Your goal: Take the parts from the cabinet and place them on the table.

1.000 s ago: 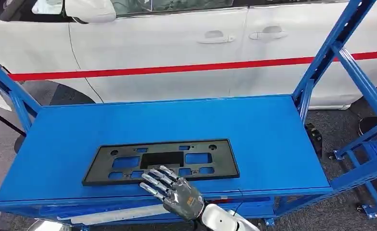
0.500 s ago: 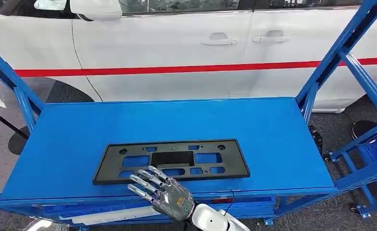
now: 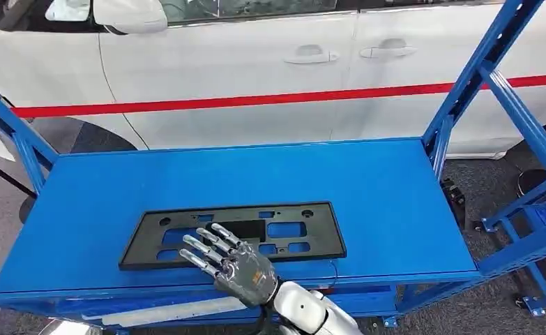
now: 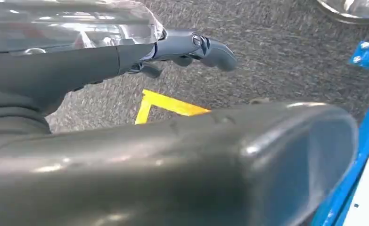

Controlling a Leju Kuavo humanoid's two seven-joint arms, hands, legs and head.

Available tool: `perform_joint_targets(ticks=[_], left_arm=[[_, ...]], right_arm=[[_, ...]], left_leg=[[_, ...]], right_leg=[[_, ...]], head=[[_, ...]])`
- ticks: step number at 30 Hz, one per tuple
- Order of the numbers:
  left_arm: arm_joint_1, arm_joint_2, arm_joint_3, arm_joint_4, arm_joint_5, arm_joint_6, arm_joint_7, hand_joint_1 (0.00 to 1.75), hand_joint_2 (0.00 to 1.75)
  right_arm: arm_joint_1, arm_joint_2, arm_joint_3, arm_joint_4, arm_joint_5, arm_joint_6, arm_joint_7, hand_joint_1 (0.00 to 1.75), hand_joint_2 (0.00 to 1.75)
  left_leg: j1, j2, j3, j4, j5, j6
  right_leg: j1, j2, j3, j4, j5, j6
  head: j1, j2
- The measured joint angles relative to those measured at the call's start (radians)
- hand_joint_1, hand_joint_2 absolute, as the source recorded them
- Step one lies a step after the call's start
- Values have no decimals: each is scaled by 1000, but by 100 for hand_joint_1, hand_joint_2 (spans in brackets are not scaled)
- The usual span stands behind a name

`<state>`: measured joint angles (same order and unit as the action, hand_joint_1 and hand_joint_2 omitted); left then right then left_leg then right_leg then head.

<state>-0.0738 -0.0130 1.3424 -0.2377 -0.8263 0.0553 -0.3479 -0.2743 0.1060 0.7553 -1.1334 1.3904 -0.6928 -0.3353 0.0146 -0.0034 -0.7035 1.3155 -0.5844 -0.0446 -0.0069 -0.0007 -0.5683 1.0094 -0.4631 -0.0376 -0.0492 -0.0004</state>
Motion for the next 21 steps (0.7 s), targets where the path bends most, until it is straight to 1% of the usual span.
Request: perform_joint_targets(ticks=[1, 3, 4, 5, 8, 9, 10, 11, 12, 13, 14, 15, 16, 17, 18, 19, 20, 21], left_arm=[[0, 0, 0, 0, 0, 0, -1, 0, 0], [-2, 1, 0, 0, 0, 1, -2, 0, 0], [-2, 1, 0, 0, 0, 1, -2, 0, 0], [-5, 0, 0, 0, 0, 1, -3, 0, 0], [-1, 0, 0, 0, 0, 2, -2, 0, 0], [-1, 0, 0, 0, 0, 2, -2, 0, 0], [-2, 0, 0, 0, 0, 2, -3, 0, 0], [-4, 0, 0, 0, 0, 2, -3, 0, 0], [-4, 0, 0, 0, 0, 2, -3, 0, 0], [-3, 0, 0, 0, 0, 2, -3, 0, 0], [-1, 0, 0, 0, 0, 3, -3, 0, 0], [-1, 0, 0, 0, 0, 3, -3, 0, 0], [-1, 0, 0, 0, 0, 3, -3, 0, 0], [-2, -1, 0, 0, 0, 3, -4, 0, 0], [-2, -2, 0, 0, 0, 2, -5, 0, 0], [-2, -3, 0, 0, -1, 2, -6, 0, 0], [-2, -5, 0, 0, -1, 1, -6, 0, 0], [-2, -5, 0, 0, -1, 1, -7, 0, 0]], right_arm=[[-5, 4, 0, 6, 6, 0, 3, 0, 175], [-15, 14, 1, 14, 13, 0, 10, 0, 175], [-20, 17, 1, 16, 14, 0, 10, 0, 175], [-26, 19, 1, 19, 14, 0, 10, 0, 175], [-31, 24, 1, 27, 14, 0, 10, 0, 175], [-33, 25, 1, 29, 14, 0, 10, 0, 175], [-36, 25, 1, 30, 14, 0, 10, 0, 175], [-41, 25, 2, 32, 15, 0, 11, 0, 175], [-43, 25, 2, 37, 18, 0, 15, 0, 175], [-43, 25, 3, 43, 25, 0, 22, 0, 175], [-44, 25, 7, 52, 38, 0, 32, 0, 175], [-45, 24, 13, 62, 52, 0, 44, 0, 175], [-48, 24, 18, 68, 66, 0, 56, 0, 175], [-54, 25, 27, 75, 85, 0, 72, 0, 175], [-61, 25, 34, 81, 98, 0, 84, 0, 175], [-69, 25, 39, 86, 105, 0, 93, 0, 175], [-78, 26, 48, 95, 109, 0, 101, 0, 175], [-82, 26, 52, 102, 113, 0, 105, 0, 175]], left_leg=[[0, 0, 25, -57, 39, 1], [0, 0, 114, -242, 132, 7], [-1, 0, 145, -307, 134, 13], [-8, -2, 149, -319, 133, 23], [-11, -2, 143, -314, 134, 39], [-1, -2, 147, -325, 141, 49], [-2, -1, 147, -328, 144, 54], [-2, 0, 145, -328, 144, 60], [-4, 0, 143, -327, 145, 62], [-4, 0, 142, -327, 145, 62], [-5, 0, 141, -326, 145, 62], [-5, 0, 141, -326, 145, 62], [-5, -1, 142, -326, 145, 62], [-6, -2, 144, -325, 144, 61], [-6, -3, 146, -323, 143, 60], [-6, -3, 145, -320, 141, 56], [-16, -3, 139, -311, 137, 50], [-11, -3, 136, -314, 139, 45]], right_leg=[[0, 1, 2, 0, -1, 1], [0, 2, 8, 0, -4, 4], [1, 2, 10, 0, -5, 8], [6, 4, 5, 4, -5, 14], [4, 3, 5, -1, -1, 29], [8, 3, 3, 3, -8, 36], [4, 2, -4, 24, -25, 41], [4, 3, -33, 87, -66, 43], [2, 2, -75, 174, -110, 46], [2, 2, -116, 258, -143, 47], [2, 2, -147, 319, -156, 48], [2, 2, -153, 326, -144, 47], [2, 2, -136, 288, -112, 45], [2, 2, -98, 210, -65, 41], [3, 2, -49, 109, -17, 35], [5, 2, -9, 22, 8, 26], [10, 1, -3, 2, -1, 25], [9, 2, -7, 5, 2, 24]], head=[[0, 0], [0, 0], [0, 0], [0, 0], [0, 0], [0, 0], [0, 0], [0, 0], [0, 0], [0, 0], [0, 0], [0, 0], [0, 0], [0, 0], [0, 0], [1, 0], [0, 0], [0, 0]])
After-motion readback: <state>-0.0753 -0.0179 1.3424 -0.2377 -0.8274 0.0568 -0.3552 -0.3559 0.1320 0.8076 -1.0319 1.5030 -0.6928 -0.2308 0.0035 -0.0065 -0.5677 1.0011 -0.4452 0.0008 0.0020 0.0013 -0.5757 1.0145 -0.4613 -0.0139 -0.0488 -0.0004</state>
